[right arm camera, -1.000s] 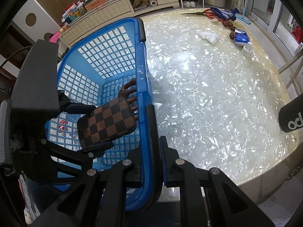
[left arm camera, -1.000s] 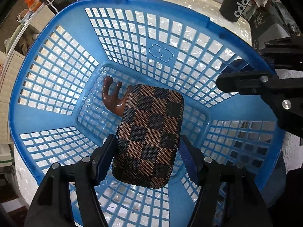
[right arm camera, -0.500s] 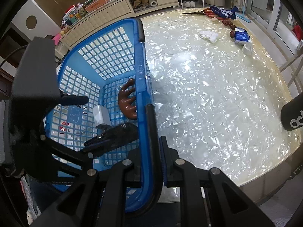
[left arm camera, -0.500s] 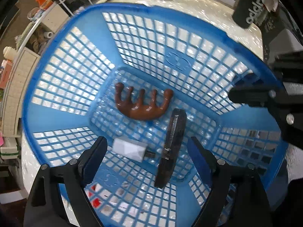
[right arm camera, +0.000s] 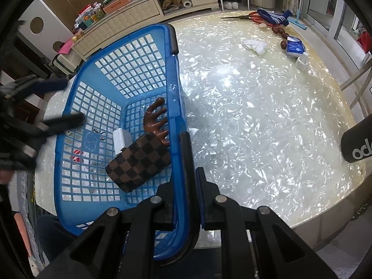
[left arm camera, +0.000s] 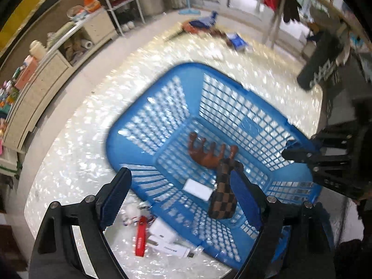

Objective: Organize rigid objects
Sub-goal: 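Move the left gripper back over the white TV remote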

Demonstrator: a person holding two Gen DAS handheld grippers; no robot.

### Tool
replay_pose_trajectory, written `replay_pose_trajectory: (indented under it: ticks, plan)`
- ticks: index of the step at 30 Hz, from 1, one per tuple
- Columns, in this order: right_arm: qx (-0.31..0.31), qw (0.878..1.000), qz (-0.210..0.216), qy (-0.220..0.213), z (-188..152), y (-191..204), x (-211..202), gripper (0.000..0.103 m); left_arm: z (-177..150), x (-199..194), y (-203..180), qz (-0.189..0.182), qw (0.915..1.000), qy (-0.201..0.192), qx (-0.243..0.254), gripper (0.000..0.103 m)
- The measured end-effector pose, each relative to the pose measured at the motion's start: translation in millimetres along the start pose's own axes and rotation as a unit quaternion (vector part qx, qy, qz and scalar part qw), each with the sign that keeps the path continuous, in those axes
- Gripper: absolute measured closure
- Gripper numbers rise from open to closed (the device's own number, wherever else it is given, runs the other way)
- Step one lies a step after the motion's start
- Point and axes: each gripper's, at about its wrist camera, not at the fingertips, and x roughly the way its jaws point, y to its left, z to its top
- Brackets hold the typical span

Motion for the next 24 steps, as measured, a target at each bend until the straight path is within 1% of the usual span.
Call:
replay_pose_trajectory:
  ticks: [4, 8, 11, 18, 24]
  plan:
    - [-0.002, 1.000, -0.006, 0.003, 2.1, 0.1, 1.8, 0.090, -12.9, -26.3, 25.5, 0.010, 0.9993, -0.023, -0.029, 0.015]
    - [-0.005, 1.000, -0.016, 0.005, 4.9, 1.3, 3.6, 0.090, -34.7, -34.3, 47.5, 0.012, 0.9976, -0.030, -0.062, 0.015]
    - [-0.009, 1.000, -0.023, 0.009, 6.0, 2.1, 4.1, 0.090, -52.2, -35.1, 61.7, 0.012, 0.9960, -0.028, -0.084, 0.015]
    - [-0.012, 0.999, -0.036, 0.012, 5.0, 3.7, 3.5, 0.090, -90.1, -36.7, 88.8, 0.019, 0.9935, -0.020, -0.110, 0.015]
    - [-0.015, 0.999, -0.047, 0.014, 4.9, 6.0, 4.0, 0.090, -116.5, -31.3, 110.9, 0.026, 0.9911, -0.012, -0.130, 0.015]
